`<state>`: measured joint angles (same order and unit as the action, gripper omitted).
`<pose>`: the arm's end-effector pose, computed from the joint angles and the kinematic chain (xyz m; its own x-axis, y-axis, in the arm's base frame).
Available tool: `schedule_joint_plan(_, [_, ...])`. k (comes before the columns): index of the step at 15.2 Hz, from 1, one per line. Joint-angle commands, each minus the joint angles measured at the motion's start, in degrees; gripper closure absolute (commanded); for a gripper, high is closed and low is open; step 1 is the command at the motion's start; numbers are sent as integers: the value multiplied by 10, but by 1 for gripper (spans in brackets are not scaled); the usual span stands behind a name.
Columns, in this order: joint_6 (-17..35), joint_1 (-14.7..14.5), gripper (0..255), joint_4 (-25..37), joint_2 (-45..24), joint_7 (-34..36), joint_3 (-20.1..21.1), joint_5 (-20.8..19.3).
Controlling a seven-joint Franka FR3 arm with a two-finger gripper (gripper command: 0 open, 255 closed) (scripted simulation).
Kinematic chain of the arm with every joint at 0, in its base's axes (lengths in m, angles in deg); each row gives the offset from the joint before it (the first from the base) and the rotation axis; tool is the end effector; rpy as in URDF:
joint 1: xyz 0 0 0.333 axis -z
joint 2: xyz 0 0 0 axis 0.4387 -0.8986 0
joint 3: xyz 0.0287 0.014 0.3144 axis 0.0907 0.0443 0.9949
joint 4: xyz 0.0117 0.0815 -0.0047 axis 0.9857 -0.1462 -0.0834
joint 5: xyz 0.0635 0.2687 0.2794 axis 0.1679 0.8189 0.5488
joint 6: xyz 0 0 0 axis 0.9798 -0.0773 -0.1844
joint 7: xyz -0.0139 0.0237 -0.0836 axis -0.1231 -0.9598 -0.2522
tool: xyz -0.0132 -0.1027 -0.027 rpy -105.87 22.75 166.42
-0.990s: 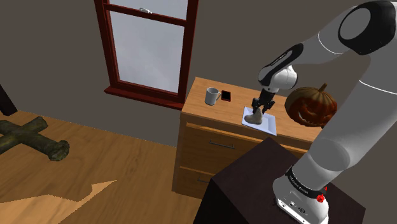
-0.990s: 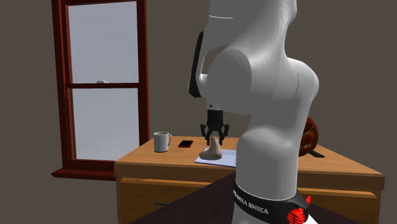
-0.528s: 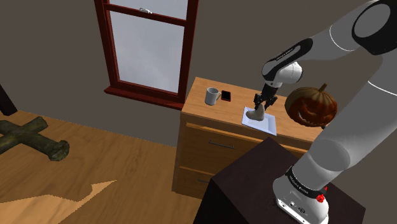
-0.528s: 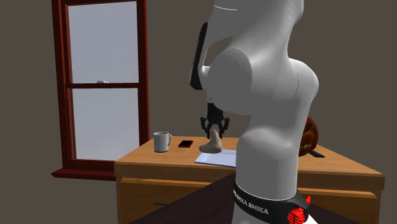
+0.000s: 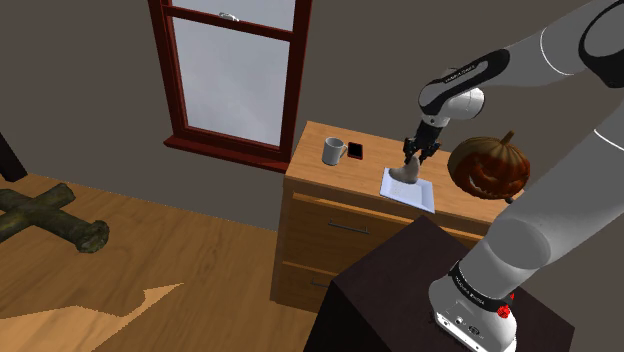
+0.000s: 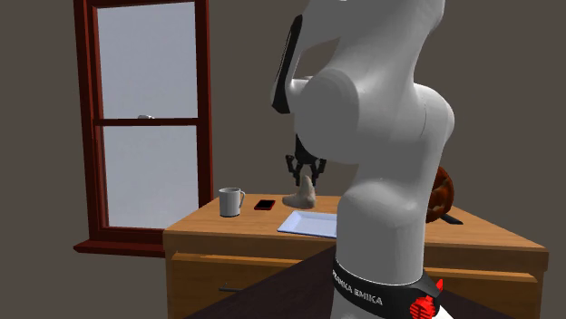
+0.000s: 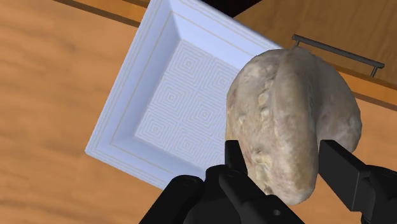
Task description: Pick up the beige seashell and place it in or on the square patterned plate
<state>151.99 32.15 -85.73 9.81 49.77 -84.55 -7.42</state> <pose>0.3886 -0.2714 0.3263 0.8748 -0.4826 -0.0422 -0.4840 -0.8744 -0.0332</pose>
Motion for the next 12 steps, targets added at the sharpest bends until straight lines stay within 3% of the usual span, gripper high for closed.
schedule_joint_plan(1, [-21, 5, 255, 17, 5, -7, -5, -4])
schedule_joint_plan(5, [-89, 23, 255, 92, -4, -50, -27, -2])
schedule_joint_plan(12, [-35, 23, 255, 68, -40, -68, -30, 22])
